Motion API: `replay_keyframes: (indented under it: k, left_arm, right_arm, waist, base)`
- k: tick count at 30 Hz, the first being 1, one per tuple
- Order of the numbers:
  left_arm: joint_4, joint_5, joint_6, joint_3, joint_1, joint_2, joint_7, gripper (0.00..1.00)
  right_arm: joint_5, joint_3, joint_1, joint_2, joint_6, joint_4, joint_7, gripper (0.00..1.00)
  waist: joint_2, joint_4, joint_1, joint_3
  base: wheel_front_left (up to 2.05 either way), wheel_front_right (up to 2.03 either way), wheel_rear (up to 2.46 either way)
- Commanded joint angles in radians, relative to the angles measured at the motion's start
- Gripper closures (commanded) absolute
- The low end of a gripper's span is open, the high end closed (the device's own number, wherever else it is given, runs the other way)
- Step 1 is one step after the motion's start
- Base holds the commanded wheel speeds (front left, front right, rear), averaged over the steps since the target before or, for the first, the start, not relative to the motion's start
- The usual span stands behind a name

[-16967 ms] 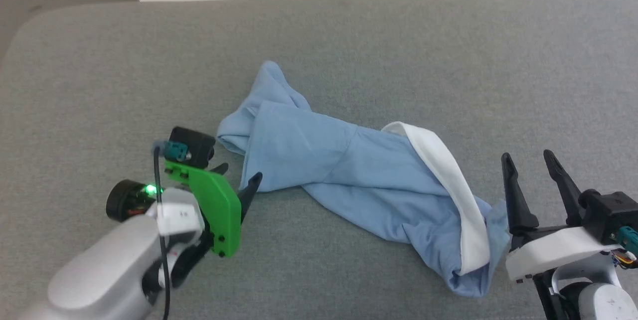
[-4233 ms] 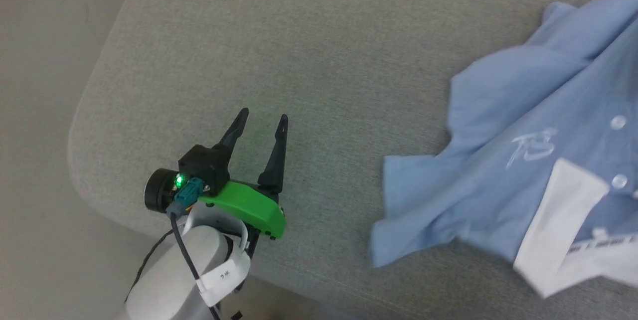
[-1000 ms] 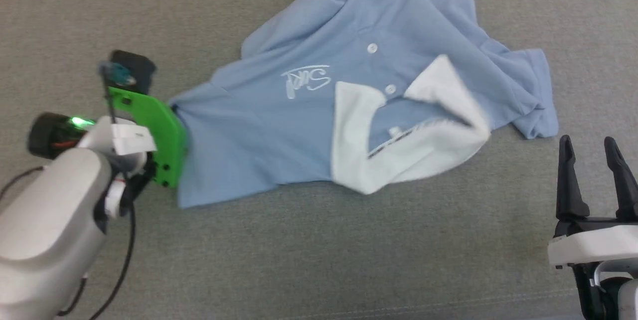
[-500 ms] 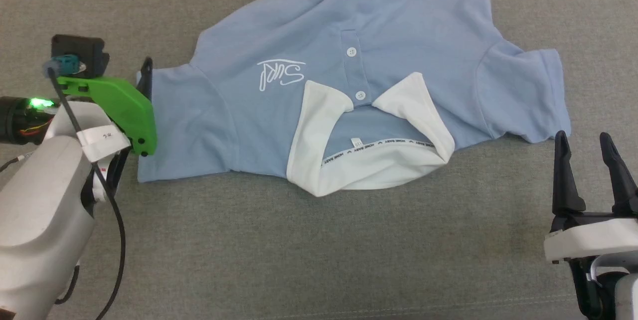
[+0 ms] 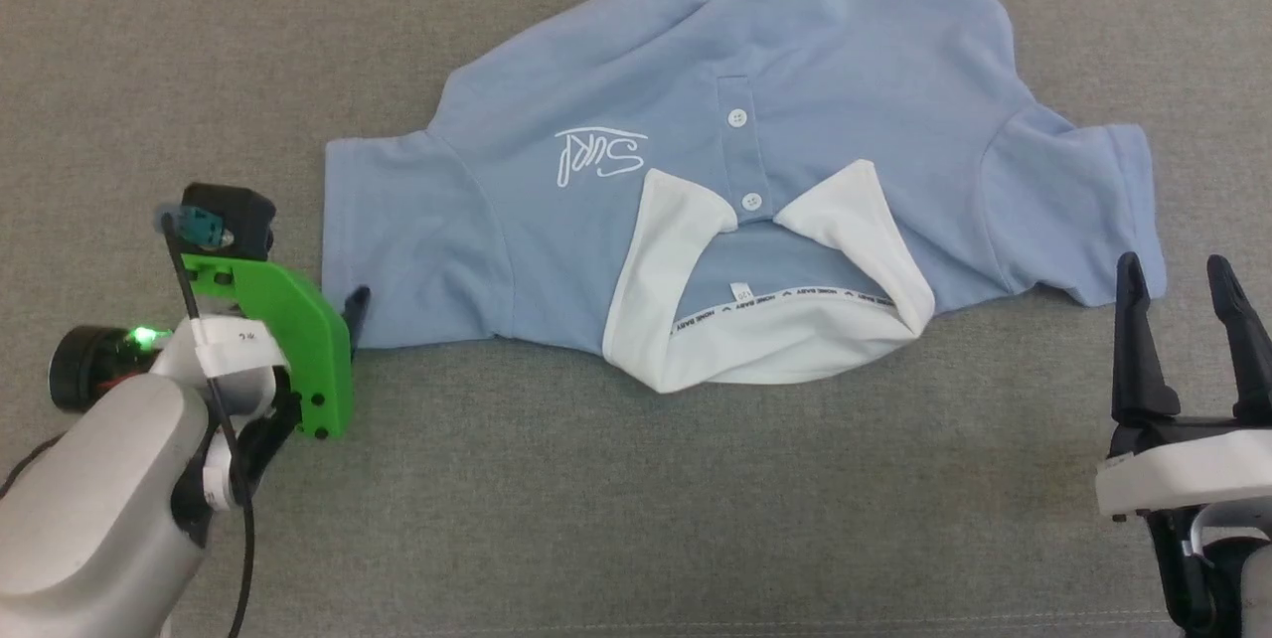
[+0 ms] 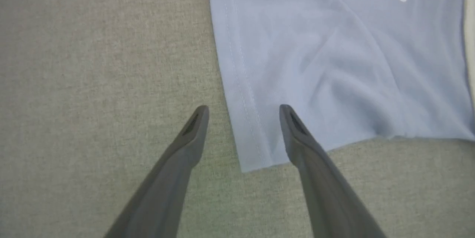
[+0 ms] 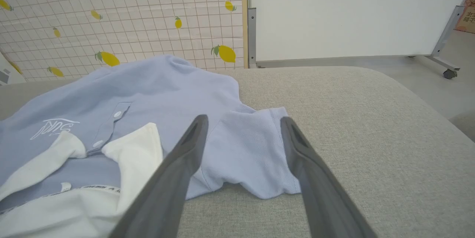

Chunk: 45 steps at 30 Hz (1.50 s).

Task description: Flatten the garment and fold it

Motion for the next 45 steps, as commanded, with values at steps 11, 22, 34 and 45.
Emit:
replay_keyframes:
  k: [11,22,34,45]
  left_arm:
    - [-0.096,-0.072,0.106,0.013,0.061,0.062,0.158,0.00]
    - [-0.087,-0.169,0.060,0.012,0.112,0.025,0.185,1.00]
    - [-0.126,-0.034,0.082,0.075,0.087,0.009,-0.097,1.00]
    - [-0.236,0.008,0.098,0.053,0.084,0.005,-0.119,1.00]
  right_arm:
    - [0.009,0.005,-0.003,0.002,-0.002,-0.008,-0.006,0.00]
    - [0.005,-0.009,-0.016,0.005,-0.002,0.005,-0.015,0.00]
    - [0.069,-0.044,-0.070,-0.185,-0.002,0.063,0.445,0.00]
    - [0.123,-0.022,-0.241,-0.322,-0.002,0.206,0.869,0.00]
  waist:
    - [0.0000,-0.024,0.0000,0.052]
    - [0.0000,-0.037,0.0000,0.076]
    - [0.0000,0.034,0.0000,-0.009]
    - [0.0000,0.092,0.0000,0.022]
  base:
    - [0.00,0.00,0.00]
    - [0.00,0.00,0.00]
    - [0.00,0.00,0.00]
    - [0.00,0.00,0.00]
